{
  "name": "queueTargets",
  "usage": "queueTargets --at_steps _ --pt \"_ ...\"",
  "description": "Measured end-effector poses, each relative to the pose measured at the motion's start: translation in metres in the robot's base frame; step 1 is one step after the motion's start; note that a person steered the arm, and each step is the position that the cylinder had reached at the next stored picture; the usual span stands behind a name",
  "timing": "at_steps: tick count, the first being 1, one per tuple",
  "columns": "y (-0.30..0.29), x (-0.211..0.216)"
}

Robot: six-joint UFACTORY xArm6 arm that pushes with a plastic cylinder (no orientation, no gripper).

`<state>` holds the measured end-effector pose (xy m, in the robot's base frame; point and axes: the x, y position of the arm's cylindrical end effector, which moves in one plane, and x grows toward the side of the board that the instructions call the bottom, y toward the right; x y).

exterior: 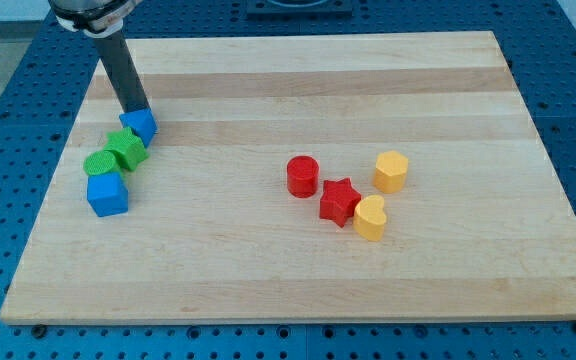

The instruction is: Move the triangle to the left side slightly

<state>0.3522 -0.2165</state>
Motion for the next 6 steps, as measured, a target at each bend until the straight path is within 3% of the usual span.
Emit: queueTargets --at_steps 2,3,4,6 --pt "0.009 -0.004" --pt "0.044 -0.037" --pt "0.098 -0.037" --pt "0.113 0.034"
